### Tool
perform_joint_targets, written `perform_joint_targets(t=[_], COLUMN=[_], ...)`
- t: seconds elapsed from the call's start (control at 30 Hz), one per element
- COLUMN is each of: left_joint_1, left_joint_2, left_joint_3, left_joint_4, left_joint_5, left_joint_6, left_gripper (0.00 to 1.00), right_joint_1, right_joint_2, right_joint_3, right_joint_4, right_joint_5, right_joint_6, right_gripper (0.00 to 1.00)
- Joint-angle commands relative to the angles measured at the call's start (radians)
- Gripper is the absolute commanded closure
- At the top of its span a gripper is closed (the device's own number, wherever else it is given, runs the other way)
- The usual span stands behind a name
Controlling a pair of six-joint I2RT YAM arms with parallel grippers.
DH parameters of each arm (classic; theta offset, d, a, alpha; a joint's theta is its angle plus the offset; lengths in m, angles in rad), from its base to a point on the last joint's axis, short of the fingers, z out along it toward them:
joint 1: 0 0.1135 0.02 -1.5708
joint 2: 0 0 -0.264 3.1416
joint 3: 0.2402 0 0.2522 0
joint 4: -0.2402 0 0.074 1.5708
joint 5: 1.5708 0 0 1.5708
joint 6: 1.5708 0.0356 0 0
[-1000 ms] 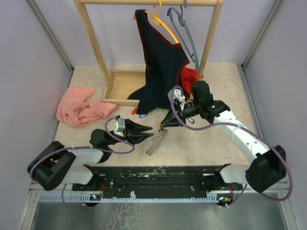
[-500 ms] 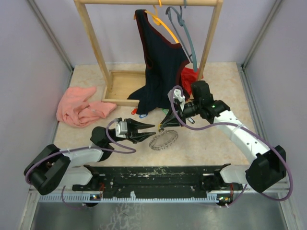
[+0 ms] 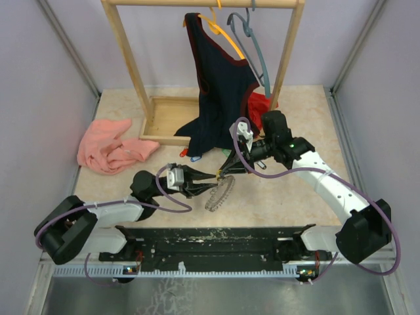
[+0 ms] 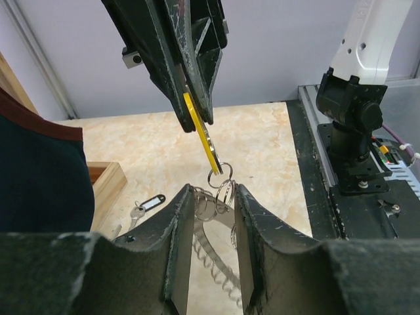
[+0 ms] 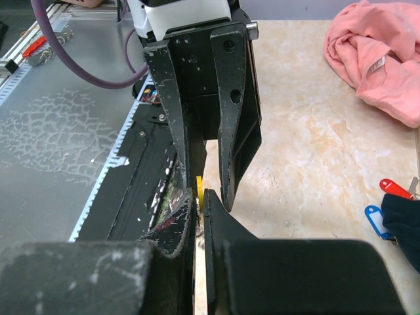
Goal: Remove the keys from the keyring
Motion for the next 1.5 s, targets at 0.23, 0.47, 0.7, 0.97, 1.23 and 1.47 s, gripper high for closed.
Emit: perform_joint_targets(t=[0.23, 0.47, 0.7, 0.97, 1.23, 1.47], left_joint_1=[-0.027, -0.032, -0.032, -0.031, -0.03, -0.029], left_joint_2=[0.029, 0.039, 0.032, -0.006, -0.052, -0.077], left_joint_3=[0.037, 0.046, 0.043, 0.044, 0.034, 0.025], left_joint_4=[-0.045, -0.054, -0.086, -0.141, -0.155, -0.131], left_joint_5=[-0.024, -0.018, -0.017, -0.022, -0.039, -0.057], left_joint_6=[0.049, 0.048, 0.06, 0.086, 0.092, 0.07], left_gripper=[0.67, 0.73, 0.84, 1.0, 1.0, 1.0], right_joint_1=[-0.008, -0.008, -0.009, -0.022, -0.049, -0.058], right_joint_2=[-0.025, -0.027, -0.03, -0.039, -0.047, -0.04], right_joint_3=[0.051, 0.054, 0.065, 0.078, 0.088, 0.066], right_joint_4=[0.042, 0.039, 0.022, -0.01, -0.058, -0.064], right_joint_5=[-0.032, -0.032, -0.029, -0.02, 0.005, 0.032], right_joint_6=[0.002, 0.003, -0.008, -0.037, -0.088, -0.127], right_gripper=[1.0, 1.0, 1.0, 1.0, 1.0, 1.0])
